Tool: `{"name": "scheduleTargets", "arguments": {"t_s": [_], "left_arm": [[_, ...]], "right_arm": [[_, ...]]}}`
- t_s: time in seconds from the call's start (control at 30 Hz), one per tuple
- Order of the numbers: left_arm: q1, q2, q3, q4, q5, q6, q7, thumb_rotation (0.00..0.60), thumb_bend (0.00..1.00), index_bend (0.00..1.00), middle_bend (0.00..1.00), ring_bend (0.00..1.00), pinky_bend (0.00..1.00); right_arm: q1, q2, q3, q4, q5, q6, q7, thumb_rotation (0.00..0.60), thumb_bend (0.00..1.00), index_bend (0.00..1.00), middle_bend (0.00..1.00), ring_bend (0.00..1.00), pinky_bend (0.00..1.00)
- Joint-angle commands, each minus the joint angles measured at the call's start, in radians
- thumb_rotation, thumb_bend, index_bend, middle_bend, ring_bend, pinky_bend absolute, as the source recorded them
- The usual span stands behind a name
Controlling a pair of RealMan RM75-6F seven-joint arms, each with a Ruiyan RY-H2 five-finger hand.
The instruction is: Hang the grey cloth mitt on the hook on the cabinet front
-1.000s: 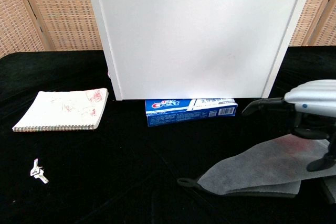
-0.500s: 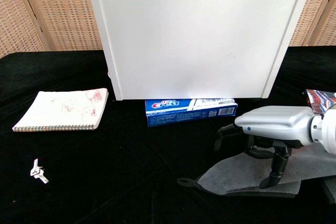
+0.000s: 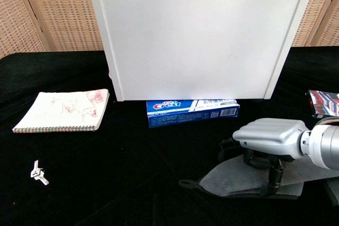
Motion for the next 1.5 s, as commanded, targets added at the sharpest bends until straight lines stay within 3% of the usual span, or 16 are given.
{"name": "scheduleTargets", "arguments": {"t_s": [0.03,0.2,0.37,0.67,1.0,1.17,1.5], "left_arm": [[-0.001,0.0,0.001,0.0,0.001,-0.001,0.0,0.6,0.0,0.0,0.0,0.0,0.0],[0.0,0.002,0.001,-0.001,0.002,0.001,-0.005,0.6,0.0,0.0,0.0,0.0,0.0],[-0.001,0.002,0.002,-0.001,0.003,0.0,-0.005,0.6,0.0,0.0,0.0,0.0,0.0],[0.001,0.004,0.003,-0.005,0.007,0.005,-0.008,0.6,0.0,0.0,0.0,0.0,0.0],[0.007,0.012,0.01,-0.011,0.029,0.021,-0.023,0.6,0.0,0.0,0.0,0.0,0.0],[0.011,0.015,0.012,-0.013,0.037,0.031,-0.029,0.6,0.0,0.0,0.0,0.0,0.0],[0.01,0.015,0.012,-0.016,0.037,0.031,-0.024,0.6,0.0,0.0,0.0,0.0,0.0]], "right_arm": [[-0.002,-0.016,-0.008,0.015,0.023,0.013,-0.017,0.6,0.28,0.35,0.95,0.97,1.0],[-0.01,-0.035,-0.011,0.034,0.043,0.035,-0.019,0.6,0.38,0.63,0.97,0.99,1.0],[-0.025,-0.036,-0.005,0.027,0.033,0.058,0.03,0.6,0.48,0.74,0.98,0.99,1.0],[-0.063,0.041,0.03,-0.074,-0.063,0.126,0.218,0.6,0.55,0.78,0.99,1.0,1.0],[-0.119,0.226,0.133,-0.281,-0.147,0.261,0.481,0.6,0.59,0.81,1.0,1.0,1.0],[-0.16,0.265,0.174,-0.305,-0.21,0.4,0.485,0.6,0.61,0.83,1.0,1.0,1.0],[-0.201,0.248,0.236,-0.312,-0.227,0.594,0.309,0.6,0.63,0.85,1.0,1.0,1.0]]}}
